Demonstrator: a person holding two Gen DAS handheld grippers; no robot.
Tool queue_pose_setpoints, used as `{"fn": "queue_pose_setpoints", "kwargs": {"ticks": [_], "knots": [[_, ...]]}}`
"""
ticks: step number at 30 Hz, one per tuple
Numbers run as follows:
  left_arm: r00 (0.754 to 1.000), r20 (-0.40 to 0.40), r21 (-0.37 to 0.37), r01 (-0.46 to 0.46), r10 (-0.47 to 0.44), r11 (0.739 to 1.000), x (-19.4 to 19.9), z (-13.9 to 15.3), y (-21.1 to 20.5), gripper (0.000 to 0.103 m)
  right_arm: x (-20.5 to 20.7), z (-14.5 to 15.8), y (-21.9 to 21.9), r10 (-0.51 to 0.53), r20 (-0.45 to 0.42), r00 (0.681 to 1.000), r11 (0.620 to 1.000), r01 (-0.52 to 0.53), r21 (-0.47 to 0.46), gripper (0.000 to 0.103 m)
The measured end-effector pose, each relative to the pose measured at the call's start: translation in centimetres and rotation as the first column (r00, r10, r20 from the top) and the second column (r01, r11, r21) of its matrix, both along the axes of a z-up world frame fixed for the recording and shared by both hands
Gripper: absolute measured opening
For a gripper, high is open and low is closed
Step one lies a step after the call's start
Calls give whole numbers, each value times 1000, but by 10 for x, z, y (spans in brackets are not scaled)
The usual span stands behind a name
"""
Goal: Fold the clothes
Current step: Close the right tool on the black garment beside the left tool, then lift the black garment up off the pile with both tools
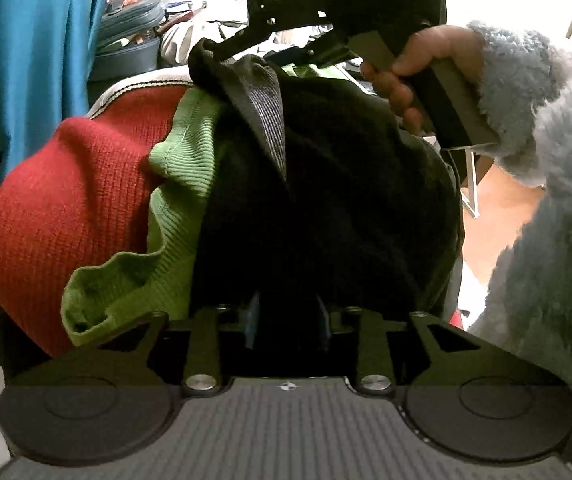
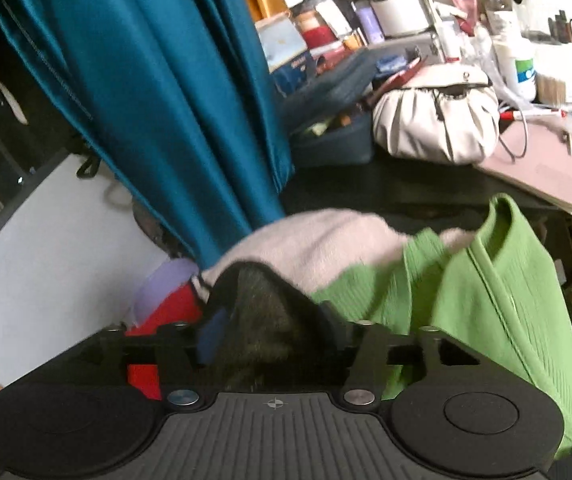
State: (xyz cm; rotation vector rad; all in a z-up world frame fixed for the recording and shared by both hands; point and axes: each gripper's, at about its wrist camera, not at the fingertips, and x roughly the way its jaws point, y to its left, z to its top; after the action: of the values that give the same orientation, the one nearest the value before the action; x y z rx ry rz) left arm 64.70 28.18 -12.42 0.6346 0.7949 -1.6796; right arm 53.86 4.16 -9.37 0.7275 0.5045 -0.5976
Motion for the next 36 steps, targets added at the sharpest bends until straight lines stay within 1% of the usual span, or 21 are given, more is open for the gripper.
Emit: {"fn": "queue_pose_setpoints", "kwargs": {"ticks": [2, 3, 5, 7, 10, 12, 13, 16, 19, 21, 22, 23, 24, 26, 28, 30, 32, 33, 34, 35, 36], "knots": [[1000, 9, 0, 2, -2, 1000, 3, -2, -1, 31, -2, -3, 1, 21, 9, 1000, 1000, -21, 16, 49], [1000, 0, 2, -5, 5, 1000, 5, -3, -3, 31, -3, -3, 0, 28, 16, 999, 999, -28, 29, 44], [1000, -10, 7, -17, 17, 1000, 5, -3, -5, 31, -7, -1, 0, 21, 33, 999, 999, -23, 42, 14], [1000, 6, 9, -15, 15, 1000, 0, 0, 2, 32, -18, 5, 0, -5, 58, 998, 999, 3, 40, 4], [998, 57, 12, 11, -12, 1000, -8, 4, 1, 41, -41, 16, -1, -45, 90, 995, 999, 44, 12, 2], [995, 92, 8, 25, -26, 1000, -11, 5, 2, 56, -62, 24, 1, -90, 101, 991, 996, 90, -2, 2], [994, 108, 5, 32, -32, 999, -13, 5, 2, 59, -73, 27, 2, -118, 102, 988, 993, 120, -9, 0], [988, 150, 7, 42, -42, 999, -16, -1, 1, 60, -107, 36, 6, -191, 98, 977, 981, 194, -21, 0], [981, 189, -5, 49, -47, 999, -20, -6, 2, 60, -134, 35, 7, -215, 65, 974, 977, 215, 14, 0], [976, 214, -12, 55, -51, 998, -24, -8, 3, 56, -139, 33, 11, -209, 40, 977, 978, 208, 19, 4], [975, 214, -6, 67, -65, 998, -27, -8, 3, 47, -139, 32, 12, -202, 33, 979, 979, 202, 19, 8], [975, 207, 7, 85, -85, 996, -30, -8, 2, 23, -135, 31, 14, -190, 33, 981, 982, 189, 18, 20], [974, 199, 20, 102, -104, 995, -33, -7, 1, 17, -129, 31, 15, -174, 41, 984, 985, 173, 14, 28], [967, 220, 31, 126, -129, 992, -41, -3, 5, 15, -110, 30, 14, -131, 70, 989, 991, 132, -14, 55], [962, 240, 28, 126, -129, 992, -45, -1, 11, 14, -84, 28, 12, -81, 81, 993, 995, 85, -45, 68], [963, 247, 19, 106, -108, 994, -47, 2, 17, 13, -52, 26, 8, -35, 66, 997, 997, 39, -66, 74], [965, 247, 14, 85, -86, 996, -50, 8, 22, 11, -13, 22, 7, 43, 1, 999, 994, -43, -97, 86], [968, 238, 8, 80, -79, 997, -51, 12, 25, 6, 6, 21, 7, 85, -45, 995, 989, -90, -115, 88], [972, 221, 1, 79, -77, 997, -52, 18, 28, 6, 20, 18, 7, 106, -80, 991, 986, -116, -123, 82], [975, 209, -9, 78, -74, 997, -53, 23, 31, 6, 28, 15, 5, 105, -92, 990, 986, -116, -116, 58], [977, 202, -19, 76, -70, 997, -53, 28, 33, 6, 36, 13, 3, 105, -103, 989, 987, -116, -110, 39]]}}
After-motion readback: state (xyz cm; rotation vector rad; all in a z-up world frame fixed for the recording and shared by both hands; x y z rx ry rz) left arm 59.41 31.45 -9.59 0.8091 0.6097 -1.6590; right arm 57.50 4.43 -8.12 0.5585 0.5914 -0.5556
